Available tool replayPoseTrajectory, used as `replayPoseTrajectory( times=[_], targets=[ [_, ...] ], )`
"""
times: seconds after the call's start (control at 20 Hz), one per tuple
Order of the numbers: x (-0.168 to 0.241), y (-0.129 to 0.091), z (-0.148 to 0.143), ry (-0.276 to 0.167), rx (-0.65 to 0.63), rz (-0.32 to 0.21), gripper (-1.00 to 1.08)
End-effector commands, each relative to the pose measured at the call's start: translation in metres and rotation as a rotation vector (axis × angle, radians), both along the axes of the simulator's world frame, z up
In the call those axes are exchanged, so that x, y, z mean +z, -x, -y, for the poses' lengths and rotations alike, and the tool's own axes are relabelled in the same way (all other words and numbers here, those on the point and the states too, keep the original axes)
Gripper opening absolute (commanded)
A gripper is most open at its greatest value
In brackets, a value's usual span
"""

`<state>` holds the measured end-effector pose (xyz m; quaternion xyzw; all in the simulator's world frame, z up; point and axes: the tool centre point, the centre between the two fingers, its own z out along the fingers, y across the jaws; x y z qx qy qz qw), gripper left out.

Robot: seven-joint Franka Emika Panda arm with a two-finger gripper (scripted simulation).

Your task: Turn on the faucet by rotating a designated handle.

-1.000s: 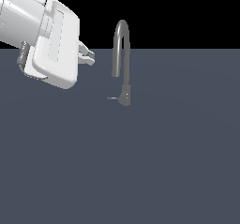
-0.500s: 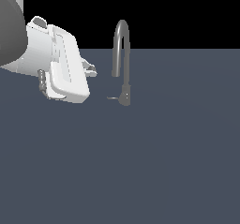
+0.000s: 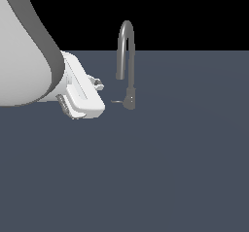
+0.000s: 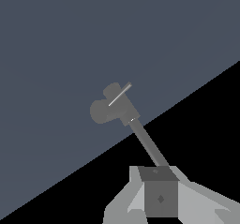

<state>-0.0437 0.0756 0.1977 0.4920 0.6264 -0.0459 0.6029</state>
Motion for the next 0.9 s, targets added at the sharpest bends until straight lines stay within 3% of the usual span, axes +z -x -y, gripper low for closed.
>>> replayPoseTrajectory(
  times=[0.0,0.85],
  targets=[
    [-0.009,-0.004,0.001,0.041,0.041,-0.001,-1.00],
    [-0.069,-0.033,0.015,0.323,0.307,-0.014,-1.00]
  ],
)
